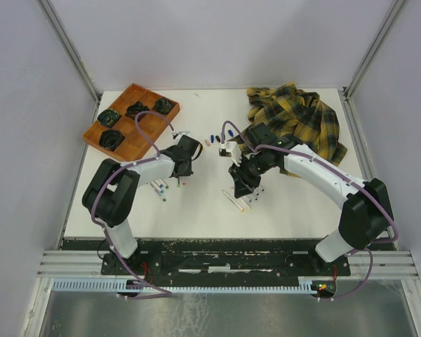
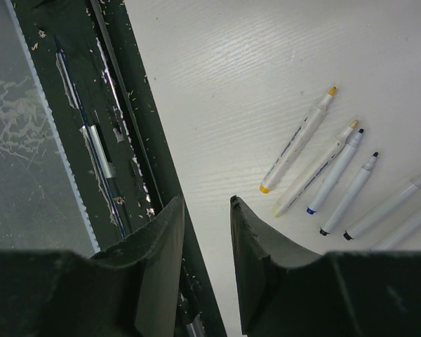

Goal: Open the pen caps
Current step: Pick up the pen from the center of the board.

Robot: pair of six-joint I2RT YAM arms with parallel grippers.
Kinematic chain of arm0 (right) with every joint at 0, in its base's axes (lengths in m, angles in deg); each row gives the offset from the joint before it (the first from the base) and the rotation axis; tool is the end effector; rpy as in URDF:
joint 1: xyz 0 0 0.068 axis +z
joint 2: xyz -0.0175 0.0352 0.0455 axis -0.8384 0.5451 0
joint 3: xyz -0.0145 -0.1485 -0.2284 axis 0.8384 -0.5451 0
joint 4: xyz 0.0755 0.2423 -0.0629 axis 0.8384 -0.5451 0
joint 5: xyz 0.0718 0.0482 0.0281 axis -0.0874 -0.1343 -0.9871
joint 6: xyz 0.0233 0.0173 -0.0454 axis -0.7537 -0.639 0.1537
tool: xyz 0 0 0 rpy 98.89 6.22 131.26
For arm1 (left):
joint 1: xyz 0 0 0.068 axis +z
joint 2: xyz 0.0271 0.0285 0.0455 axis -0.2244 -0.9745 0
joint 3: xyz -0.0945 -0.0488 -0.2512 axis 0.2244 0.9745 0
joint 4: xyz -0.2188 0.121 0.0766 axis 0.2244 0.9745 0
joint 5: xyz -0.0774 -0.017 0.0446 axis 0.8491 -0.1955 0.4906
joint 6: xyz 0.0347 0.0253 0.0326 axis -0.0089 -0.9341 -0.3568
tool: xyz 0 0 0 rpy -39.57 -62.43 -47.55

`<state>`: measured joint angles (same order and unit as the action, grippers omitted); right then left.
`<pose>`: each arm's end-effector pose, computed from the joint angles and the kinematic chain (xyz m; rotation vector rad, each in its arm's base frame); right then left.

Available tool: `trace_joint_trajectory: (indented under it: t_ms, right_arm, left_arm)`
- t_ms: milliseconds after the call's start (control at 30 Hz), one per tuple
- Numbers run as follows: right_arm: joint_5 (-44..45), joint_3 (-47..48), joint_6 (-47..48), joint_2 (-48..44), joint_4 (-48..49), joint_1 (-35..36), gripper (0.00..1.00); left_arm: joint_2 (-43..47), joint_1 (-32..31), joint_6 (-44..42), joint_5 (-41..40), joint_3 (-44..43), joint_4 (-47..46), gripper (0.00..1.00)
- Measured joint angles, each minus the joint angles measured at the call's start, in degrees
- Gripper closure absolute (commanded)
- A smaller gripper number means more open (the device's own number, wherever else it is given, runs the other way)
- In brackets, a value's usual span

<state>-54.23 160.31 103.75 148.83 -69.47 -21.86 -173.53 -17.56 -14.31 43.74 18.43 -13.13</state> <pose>0.2383 0.1941 0.2703 -1.3544 2.3268 0.9909 0.3048 -0.1643 0.1554 -0.0258 2.4978 0.1089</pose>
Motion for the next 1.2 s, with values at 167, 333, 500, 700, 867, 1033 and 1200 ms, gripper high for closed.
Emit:
trace_joint_trajectory:
  t_ms: [167, 333, 500, 700, 867, 1033, 1200]
  right_arm:
    - [0.0, 0.0, 0.0, 0.0, 0.0, 0.0, 0.6]
    - [0.0, 0.0, 0.0, 0.0, 0.0, 0.0, 0.6]
    - [-0.1, 0.0, 0.0, 0.0, 0.0, -0.1, 0.6]
    - [-0.5, 0.0, 0.0, 0.0, 0.0, -0.3, 0.6]
    - [-1.0, 0.0, 0.0, 0.0, 0.0, -0.4, 0.6]
    - [-2.5, 0.0, -0.7, 0.0, 0.3, -0.5, 0.6]
    - [-6.7, -2.3, -4.2, -1.7, 5.0, -1.8, 0.6]
  left_arm:
    - [-0.2, 0.0, 0.0, -0.2, -0.2, -0.1, 0.7]
    - [-0.4, 0.0, 0.0, -0.3, -0.3, -0.2, 0.71]
    - [-1.2, 0.0, 0.0, -0.5, -1.2, -0.4, 0.72]
    - [-2.1, 0.0, 0.0, -0.3, -2.0, -1.3, 0.88]
    - [-2.1, 0.0, 0.0, -0.3, -2.0, -1.5, 0.97]
    - [-0.2, 0.0, 0.0, 1.4, -0.3, -1.9, 0.97]
    - [10.9, -0.7, 0.1, 5.4, 6.1, -4.4, 0.97]
